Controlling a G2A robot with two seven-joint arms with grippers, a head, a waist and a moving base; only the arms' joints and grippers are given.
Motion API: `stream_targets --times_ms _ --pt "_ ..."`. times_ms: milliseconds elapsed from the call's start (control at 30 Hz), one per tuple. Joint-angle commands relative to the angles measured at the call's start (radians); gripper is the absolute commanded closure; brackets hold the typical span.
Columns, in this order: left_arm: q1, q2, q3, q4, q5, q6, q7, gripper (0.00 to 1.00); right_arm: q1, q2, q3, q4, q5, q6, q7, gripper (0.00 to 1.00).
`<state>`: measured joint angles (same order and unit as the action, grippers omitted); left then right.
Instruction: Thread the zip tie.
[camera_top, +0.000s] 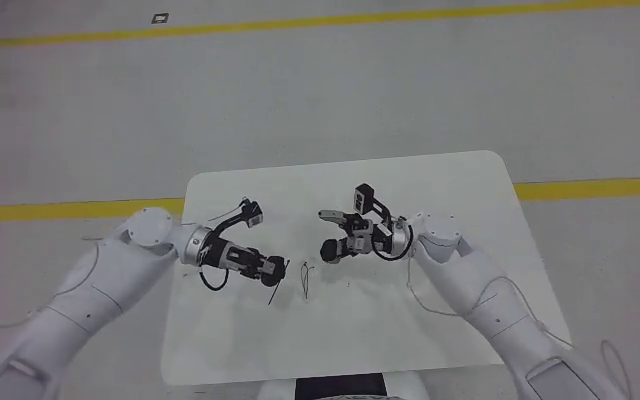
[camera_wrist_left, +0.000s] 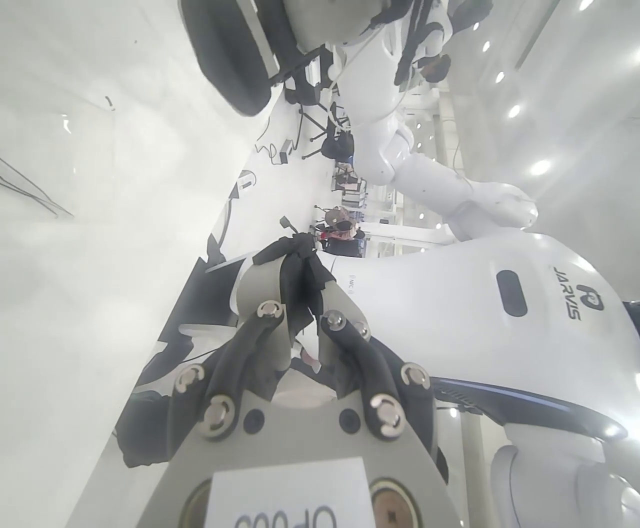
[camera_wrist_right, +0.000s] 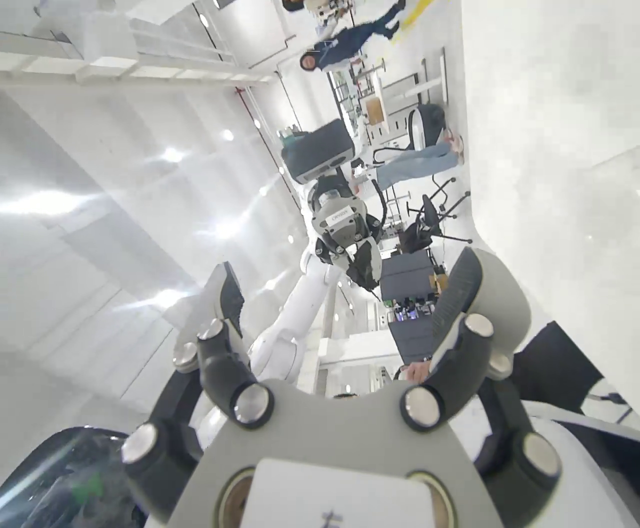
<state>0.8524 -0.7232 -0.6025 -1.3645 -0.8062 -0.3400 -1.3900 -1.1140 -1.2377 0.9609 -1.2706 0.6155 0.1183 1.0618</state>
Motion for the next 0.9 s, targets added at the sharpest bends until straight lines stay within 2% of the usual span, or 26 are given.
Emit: stream_targets --times_ms 0,67,367,467,700,867 --pt "-0.007 0.002 0.014 -0.003 -0.018 0.000 0.000 1.00 0.007 0.000 -0.009 0.014 -0.010 -0.009 0.045 0.00" --pt "-0.019 0.004 0.031 -0.003 -0.018 0.000 0.000 1.00 0.007 0.000 -0.009 0.014 -0.010 -0.009 0.045 0.00" --pt "-0.019 0.004 0.031 -0.003 -0.018 0.000 0.000 1.00 0.003 0.000 -0.011 0.010 -0.013 -0.011 0.036 0.00" --pt "-0.019 0.004 0.031 -0.003 -0.018 0.000 0.000 1.00 0.007 -0.007 -0.038 -0.006 -0.006 -0.005 0.039 0.00" --pt "-0.019 0.004 0.031 -0.003 -0.018 0.000 0.000 1.00 0.070 -0.047 -0.124 0.075 0.072 -0.034 0.085 0.00" --pt "-0.018 0.004 0.031 -0.004 -0.016 0.001 0.009 1.00 0.070 -0.047 -0.124 0.075 0.072 -0.034 0.085 0.00"
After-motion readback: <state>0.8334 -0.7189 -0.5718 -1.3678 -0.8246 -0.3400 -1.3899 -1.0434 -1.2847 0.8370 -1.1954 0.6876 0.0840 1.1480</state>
